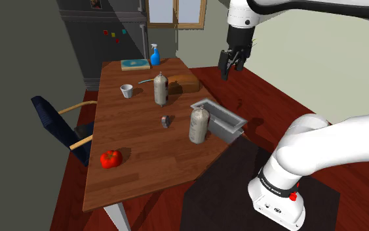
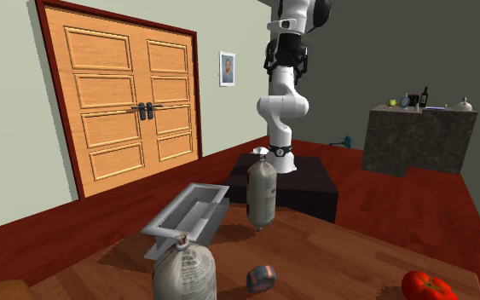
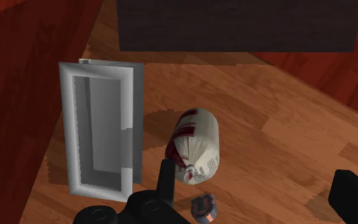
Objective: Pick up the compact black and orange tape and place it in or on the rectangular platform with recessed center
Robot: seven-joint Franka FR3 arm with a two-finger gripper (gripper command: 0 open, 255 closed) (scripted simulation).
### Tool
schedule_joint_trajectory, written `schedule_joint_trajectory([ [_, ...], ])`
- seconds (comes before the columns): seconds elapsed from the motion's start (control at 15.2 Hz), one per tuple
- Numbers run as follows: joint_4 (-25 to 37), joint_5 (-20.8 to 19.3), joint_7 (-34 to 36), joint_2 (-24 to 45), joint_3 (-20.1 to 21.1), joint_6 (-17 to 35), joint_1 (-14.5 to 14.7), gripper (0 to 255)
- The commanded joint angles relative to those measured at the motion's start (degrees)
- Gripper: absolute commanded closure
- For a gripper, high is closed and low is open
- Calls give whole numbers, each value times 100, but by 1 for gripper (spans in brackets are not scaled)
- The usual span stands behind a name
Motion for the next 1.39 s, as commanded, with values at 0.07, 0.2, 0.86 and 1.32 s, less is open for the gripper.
schedule_joint_trajectory([
  [0.07,-32,24,118,162,57,155,-20,0],
  [0.2,-70,65,351,506,170,459,-65,0],
  [0.86,232,40,1528,2554,643,1800,-303,0],
  [1.32,912,-219,2364,4178,825,2432,-435,0],
])
